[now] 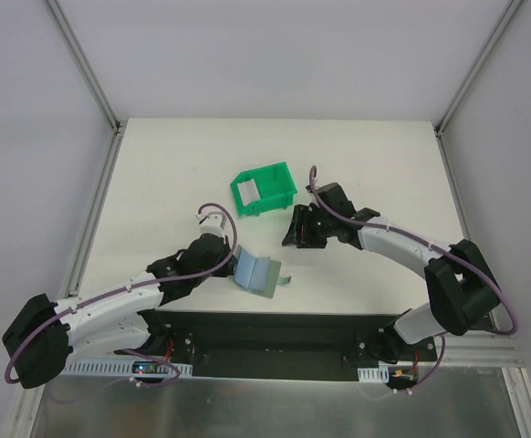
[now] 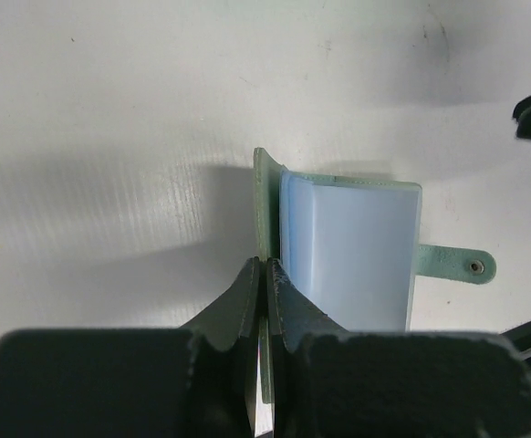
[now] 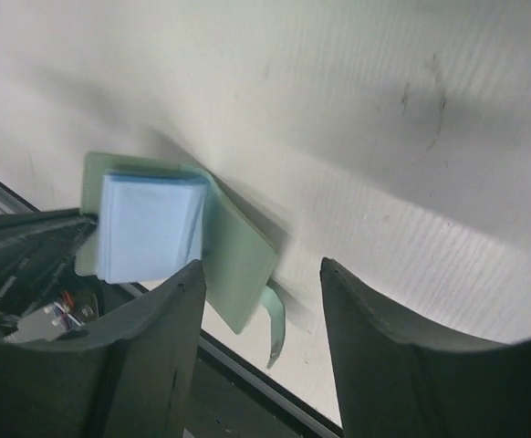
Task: Put the credit cards into the card holder
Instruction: Open the card holder at the center of the board, then move the storage box to the center of the board.
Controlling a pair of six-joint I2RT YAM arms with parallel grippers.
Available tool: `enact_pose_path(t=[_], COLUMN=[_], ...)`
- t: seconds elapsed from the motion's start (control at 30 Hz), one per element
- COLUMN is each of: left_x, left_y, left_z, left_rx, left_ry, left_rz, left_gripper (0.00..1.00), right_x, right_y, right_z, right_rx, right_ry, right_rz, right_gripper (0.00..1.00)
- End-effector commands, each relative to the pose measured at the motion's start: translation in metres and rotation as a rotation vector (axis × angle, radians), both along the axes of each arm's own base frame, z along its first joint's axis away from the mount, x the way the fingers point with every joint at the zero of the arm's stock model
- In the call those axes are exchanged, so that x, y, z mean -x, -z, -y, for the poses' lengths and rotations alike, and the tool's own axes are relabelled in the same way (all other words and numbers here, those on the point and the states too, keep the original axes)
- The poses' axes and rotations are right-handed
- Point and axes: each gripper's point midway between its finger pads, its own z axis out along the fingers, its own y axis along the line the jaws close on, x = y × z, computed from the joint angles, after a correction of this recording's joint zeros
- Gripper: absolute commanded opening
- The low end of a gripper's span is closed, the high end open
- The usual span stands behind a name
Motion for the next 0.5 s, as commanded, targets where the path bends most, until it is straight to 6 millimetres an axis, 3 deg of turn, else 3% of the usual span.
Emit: enact_pose_path(t=[0.0, 0.23, 0.37, 0.47], left_x=[-0.004, -0.001, -0.002, -0.003], left_y=[-0.008, -0.003, -0.004, -0.006], left_z=[0.003, 0.002, 0.001, 0.001], left_rx=[-0.021, -0.021, -0.019, -0.014], left_ry=[0.016, 0.006, 0.001, -0.003], left_rz=[0.008, -0.014, -0.007, -0.002], left_gripper=[0.00, 0.00, 0.00, 0.00], right_x=[-0.037, -0.104, -0.143, -0.161], right_y=[-0.049, -0.067, -0.063, -0.056], right_z=[0.003, 0.014, 0.013, 0.010], right_rx=[-0.044, -0.038, -0.021, -0.006], right_ry=[0.062, 0.196, 0.209, 0.183], right_rz=[0.130, 0.177, 0.170, 0.138], right_gripper=[0.57, 0.63, 0.63, 0.63])
